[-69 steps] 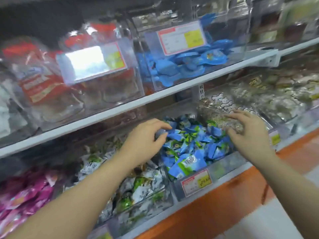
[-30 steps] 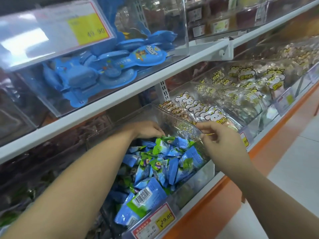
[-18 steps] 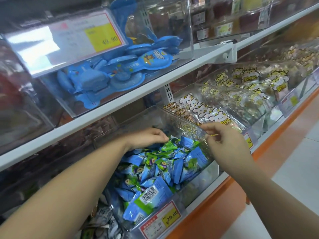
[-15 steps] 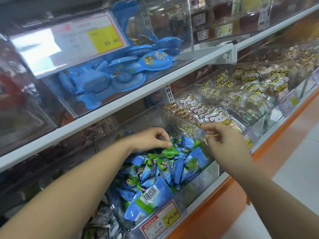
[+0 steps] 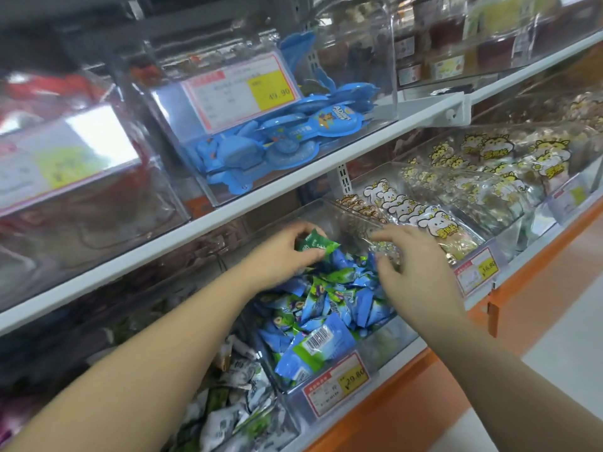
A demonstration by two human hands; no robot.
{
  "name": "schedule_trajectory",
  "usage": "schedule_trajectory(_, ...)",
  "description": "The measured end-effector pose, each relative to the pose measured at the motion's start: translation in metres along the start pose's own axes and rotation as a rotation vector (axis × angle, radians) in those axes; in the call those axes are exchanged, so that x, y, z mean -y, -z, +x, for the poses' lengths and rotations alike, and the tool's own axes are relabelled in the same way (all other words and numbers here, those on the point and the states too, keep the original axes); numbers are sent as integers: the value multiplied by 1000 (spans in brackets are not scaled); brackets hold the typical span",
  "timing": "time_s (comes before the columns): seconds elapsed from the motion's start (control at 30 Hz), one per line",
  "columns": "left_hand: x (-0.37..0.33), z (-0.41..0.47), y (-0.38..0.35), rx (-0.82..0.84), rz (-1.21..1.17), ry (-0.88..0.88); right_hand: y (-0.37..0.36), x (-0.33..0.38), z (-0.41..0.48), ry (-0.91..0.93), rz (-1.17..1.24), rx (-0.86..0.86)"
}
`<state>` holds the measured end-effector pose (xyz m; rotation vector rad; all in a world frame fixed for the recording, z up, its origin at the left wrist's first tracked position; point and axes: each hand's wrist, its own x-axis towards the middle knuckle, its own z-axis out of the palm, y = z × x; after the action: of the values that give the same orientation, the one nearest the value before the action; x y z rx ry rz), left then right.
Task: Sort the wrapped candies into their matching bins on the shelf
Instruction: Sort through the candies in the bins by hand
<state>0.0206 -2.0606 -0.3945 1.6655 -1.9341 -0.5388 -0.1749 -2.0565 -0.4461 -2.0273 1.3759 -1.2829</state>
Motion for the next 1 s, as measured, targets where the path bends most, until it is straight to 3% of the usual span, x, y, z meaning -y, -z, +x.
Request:
schedule_trajectory(0.2,-13,-93,37,-286,9,-86,-27,58,-38,195,109,183)
schedule_trajectory(0.6,53,-317,126,-531,97,240,-99,169,-134,439,194,629)
schedule_trajectory(0.83,94,-420,149,-748,59,375,-142,231,-178,605,184,692)
schedule_trajectory(1.0,136,-480,160,-902,148,500,-165,255,-182,622,12,713)
